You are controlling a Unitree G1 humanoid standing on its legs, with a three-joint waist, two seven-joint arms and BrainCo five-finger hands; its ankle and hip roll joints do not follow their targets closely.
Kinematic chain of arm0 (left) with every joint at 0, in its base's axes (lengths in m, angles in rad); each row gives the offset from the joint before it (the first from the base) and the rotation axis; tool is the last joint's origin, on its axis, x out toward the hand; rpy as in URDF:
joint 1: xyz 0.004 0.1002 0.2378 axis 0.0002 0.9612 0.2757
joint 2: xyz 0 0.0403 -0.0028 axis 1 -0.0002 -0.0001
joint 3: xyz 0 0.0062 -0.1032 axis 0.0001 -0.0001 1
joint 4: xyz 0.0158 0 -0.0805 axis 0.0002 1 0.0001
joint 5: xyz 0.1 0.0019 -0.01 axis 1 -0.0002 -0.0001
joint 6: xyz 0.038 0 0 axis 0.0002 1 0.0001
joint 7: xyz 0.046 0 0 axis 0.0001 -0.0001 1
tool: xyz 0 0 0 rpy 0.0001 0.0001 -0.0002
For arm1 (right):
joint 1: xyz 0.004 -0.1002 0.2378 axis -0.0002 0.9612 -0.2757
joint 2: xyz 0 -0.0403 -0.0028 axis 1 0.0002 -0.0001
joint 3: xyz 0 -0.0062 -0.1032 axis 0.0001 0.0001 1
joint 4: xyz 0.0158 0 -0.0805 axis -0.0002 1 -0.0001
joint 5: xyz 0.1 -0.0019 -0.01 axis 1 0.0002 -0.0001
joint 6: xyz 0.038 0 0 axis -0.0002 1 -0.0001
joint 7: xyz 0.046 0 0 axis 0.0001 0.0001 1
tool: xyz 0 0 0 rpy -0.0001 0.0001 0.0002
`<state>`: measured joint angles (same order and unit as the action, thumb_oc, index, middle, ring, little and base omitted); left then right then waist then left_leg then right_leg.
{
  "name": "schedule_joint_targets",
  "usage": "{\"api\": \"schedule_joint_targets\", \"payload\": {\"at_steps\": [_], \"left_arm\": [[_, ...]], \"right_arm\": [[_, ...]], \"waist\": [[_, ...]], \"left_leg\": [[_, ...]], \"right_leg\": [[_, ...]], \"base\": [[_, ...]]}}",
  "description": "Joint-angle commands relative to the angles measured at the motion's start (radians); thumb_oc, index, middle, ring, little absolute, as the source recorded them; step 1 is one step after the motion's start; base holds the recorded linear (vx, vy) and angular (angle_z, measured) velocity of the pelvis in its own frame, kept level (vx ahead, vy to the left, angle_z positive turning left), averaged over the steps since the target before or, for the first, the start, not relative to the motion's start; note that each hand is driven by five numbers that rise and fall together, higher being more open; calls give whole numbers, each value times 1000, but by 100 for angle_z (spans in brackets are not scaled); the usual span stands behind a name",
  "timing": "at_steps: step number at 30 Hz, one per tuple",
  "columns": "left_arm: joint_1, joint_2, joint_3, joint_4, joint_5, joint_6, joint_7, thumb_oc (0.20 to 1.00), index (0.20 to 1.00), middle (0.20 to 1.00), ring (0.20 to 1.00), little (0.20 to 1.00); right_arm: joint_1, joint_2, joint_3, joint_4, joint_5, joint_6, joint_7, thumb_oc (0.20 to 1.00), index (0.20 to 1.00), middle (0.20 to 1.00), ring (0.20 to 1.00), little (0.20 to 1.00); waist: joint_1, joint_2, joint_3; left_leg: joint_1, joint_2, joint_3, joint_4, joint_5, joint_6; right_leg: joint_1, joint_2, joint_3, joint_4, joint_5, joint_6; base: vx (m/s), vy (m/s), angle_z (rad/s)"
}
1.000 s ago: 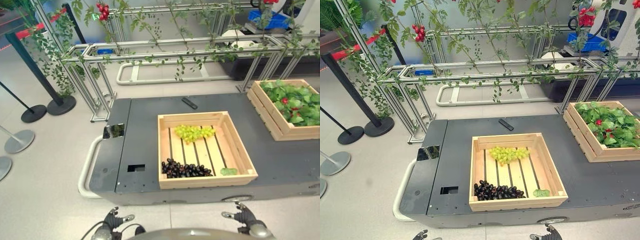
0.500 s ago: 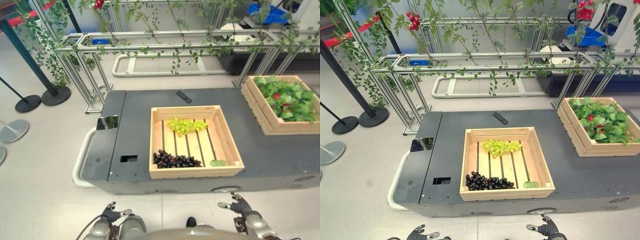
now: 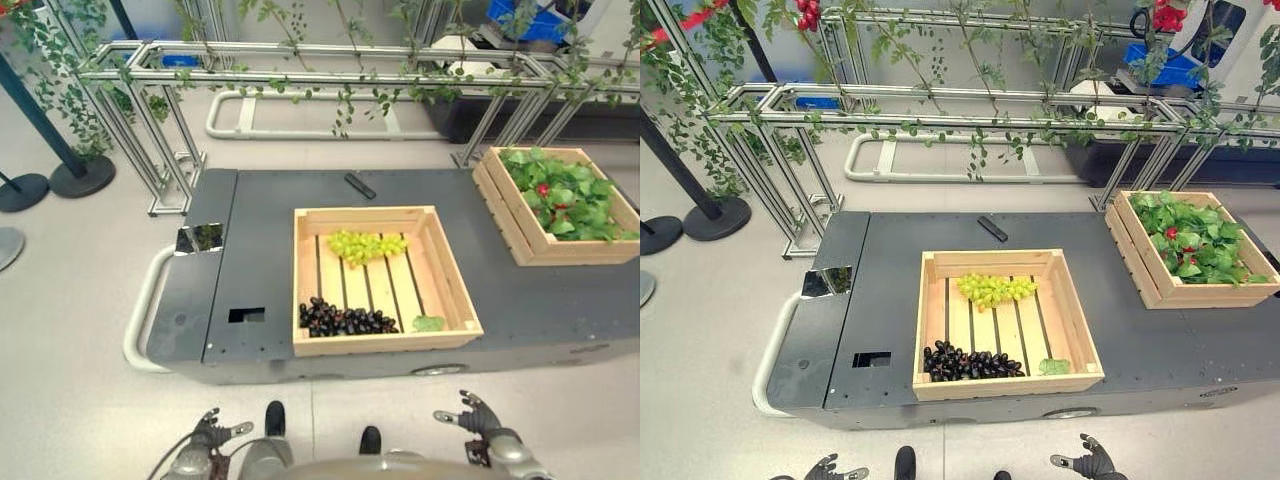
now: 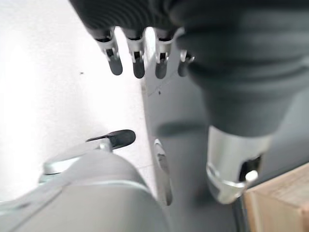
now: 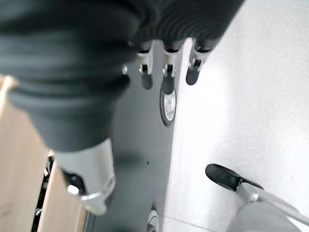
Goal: Pick up the fruits from the basket on one side to the basket on the other side
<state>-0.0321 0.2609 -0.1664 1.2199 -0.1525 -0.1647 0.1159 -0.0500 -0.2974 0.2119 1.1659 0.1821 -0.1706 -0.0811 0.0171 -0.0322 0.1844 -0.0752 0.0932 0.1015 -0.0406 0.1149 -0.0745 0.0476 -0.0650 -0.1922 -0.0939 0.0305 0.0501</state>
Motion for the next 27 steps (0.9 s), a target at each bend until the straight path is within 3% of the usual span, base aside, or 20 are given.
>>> {"api": "schedule_joint_targets", "payload": {"at_steps": [1, 10, 14, 18, 20, 22, 24, 25, 27], "left_arm": [[-41, 9, 4, -1, -5, -33, 23, 1000, 1000, 1000, 1000, 1000], [-75, 31, 2, 14, 13, -32, 28, 1000, 1000, 1000, 1000, 1000], [-72, 43, -2, -6, 17, -34, 30, 1000, 1000, 1000, 1000, 1000], [-73, 68, -5, -20, 28, -33, 19, 1000, 1000, 1000, 1000, 1000], [-65, 90, -11, -59, 35, -33, 11, 1000, 1000, 1000, 1000, 1000], [-68, 129, -11, -86, 39, -36, 6, 1000, 1000, 1000, 1000, 1000], [-74, 145, -7, -89, 40, -36, 6, 1000, 1000, 1000, 1000, 1000], [-97, 159, -8, -75, 45, -38, 6, 1000, 1000, 1000, 1000, 1000], [-113, 172, -8, -68, 47, -40, 7, 1000, 1000, 1000, 1000, 1000]], "right_arm": [[-71, -29, 23, -14, 15, -24, -18, 1000, 1000, 1000, 1000, 1000], [-119, -14, 39, -36, 7, -12, -13, 1000, 1000, 1000, 1000, 1000], [-128, -16, 34, -55, 13, -13, -15, 1000, 1000, 1000, 1000, 1000], [-122, -22, 5, -65, 38, -16, -12, 1000, 1000, 1000, 1000, 1000], [-107, -37, 4, -113, 45, -19, 5, 1000, 1000, 1000, 1000, 1000], [-104, -60, 14, -197, 57, -23, 17, 1000, 1000, 1000, 1000, 1000], [-107, -65, 11, -225, 79, -26, 24, 1000, 1000, 1000, 1000, 1000], [-124, -82, 14, -231, 84, -26, 32, 1000, 1000, 1000, 1000, 1000], [-137, -111, 15, -266, 99, -27, 41, 1000, 1000, 1000, 1000, 1000]], "waist": [[21, -18, 6], [26, -41, -18], [43, -43, -18], [40, -52, -5], [35, -50, 10], [29, -43, 41], [27, -42, 53], [22, -48, 69], [3, -58, 90]], "left_leg": [[-126, -4, -17, 90, 28, -19], [-127, -58, 34, 102, -55, 24], [-121, -80, 45, 140, -102, 52], [-82, -113, 24, 142, -129, 76], [-61, -127, 6, 141, -139, 91], [-48, -115, -6, 145, -144, 98], [-40, -108, -1, 138, -149, 96], [-26, -106, -13, 129, -151, 83], [-5, -109, -33, 117, -157, 68]], "right_leg": [[82, 27, 4, 30, -120, 40], [35, -53, 24, 49, -96, 103], [3, -94, 27, 164, -105, 128], [-42, -137, 21, 313, 8, 164], [-85, -160, 27, 423, 89, 158], [-142, -156, 20, 519, 94, 144], [-172, -163, 3, 504, 75, 135], [-195, -169, -10, 408, 39, 124], [-221, -148, 28, 246, 42, 130]], "base": [[36, 102, -16], [69, 133, -11], [107, 155, -12], [123, 164, -4], [113, 167, 24], [38, 121, 34], [71, 24, 8], [161, -53, 1], [175, -122, -4]]}}
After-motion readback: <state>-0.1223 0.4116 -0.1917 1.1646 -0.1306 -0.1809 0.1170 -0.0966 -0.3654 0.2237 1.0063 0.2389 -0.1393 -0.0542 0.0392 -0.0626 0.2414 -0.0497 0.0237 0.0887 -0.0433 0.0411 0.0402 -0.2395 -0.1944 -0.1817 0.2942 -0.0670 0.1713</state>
